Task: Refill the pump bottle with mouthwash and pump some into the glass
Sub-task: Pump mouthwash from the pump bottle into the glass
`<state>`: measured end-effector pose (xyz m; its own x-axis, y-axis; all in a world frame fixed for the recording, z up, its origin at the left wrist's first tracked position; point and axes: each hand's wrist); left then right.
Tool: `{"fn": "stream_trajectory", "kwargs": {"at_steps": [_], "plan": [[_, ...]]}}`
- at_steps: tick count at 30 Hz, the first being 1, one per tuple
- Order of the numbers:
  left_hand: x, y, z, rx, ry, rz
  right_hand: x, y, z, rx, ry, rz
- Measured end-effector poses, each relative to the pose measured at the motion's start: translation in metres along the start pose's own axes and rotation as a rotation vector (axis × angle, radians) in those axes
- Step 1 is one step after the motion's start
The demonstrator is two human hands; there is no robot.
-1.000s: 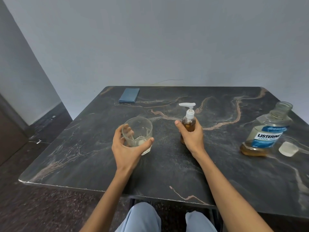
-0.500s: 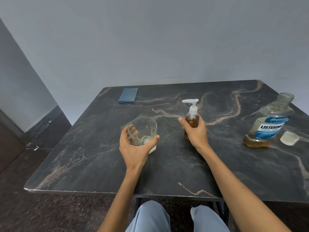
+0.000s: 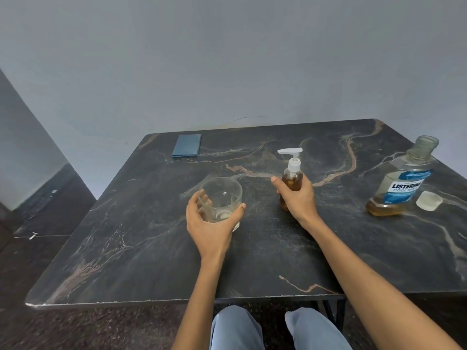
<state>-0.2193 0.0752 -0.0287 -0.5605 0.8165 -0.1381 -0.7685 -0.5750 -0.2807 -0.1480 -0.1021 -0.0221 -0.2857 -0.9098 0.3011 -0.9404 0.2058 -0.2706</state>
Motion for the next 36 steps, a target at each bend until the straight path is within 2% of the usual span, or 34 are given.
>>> {"fn": "stream_trajectory", "kwargs": {"at_steps": [8, 13, 16, 22, 28, 33, 36], "plan": [[0.002, -0.001, -0.005, 0.057, 0.079, -0.127, 0.0, 0.001, -0.001, 0.038, 0.009, -0.001], [0.002, 0.0, -0.005, 0.103, 0.076, -0.204, 0.004, 0.004, -0.005, 0.045, -0.038, 0.056], [0.003, 0.0, -0.004, 0.09, 0.025, -0.232, 0.004, 0.005, -0.007, 0.102, -0.071, 0.085], [0.005, 0.0, -0.002, 0.097, 0.014, -0.259, 0.006, 0.015, -0.015, 0.283, 0.087, 0.162], [0.005, 0.001, -0.002, 0.085, 0.004, -0.255, 0.017, 0.035, -0.034, 0.501, 0.136, 0.051], [0.006, 0.001, -0.002, 0.08, -0.007, -0.261, 0.019, 0.049, -0.054, 0.477, 0.091, -0.091], [0.007, 0.001, -0.001, 0.077, -0.008, -0.266, 0.015, 0.049, -0.062, 0.409, 0.103, -0.251]]}}
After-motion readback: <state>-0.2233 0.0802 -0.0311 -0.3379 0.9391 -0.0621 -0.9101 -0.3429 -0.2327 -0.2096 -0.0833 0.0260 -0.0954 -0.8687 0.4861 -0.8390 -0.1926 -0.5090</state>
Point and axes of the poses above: each hand's wrist, its own y-axis away from the middle knuckle, its own x-axis out of the back of the hand, z = x × y, and after that the axes turned 10 degrees about y, right-handed
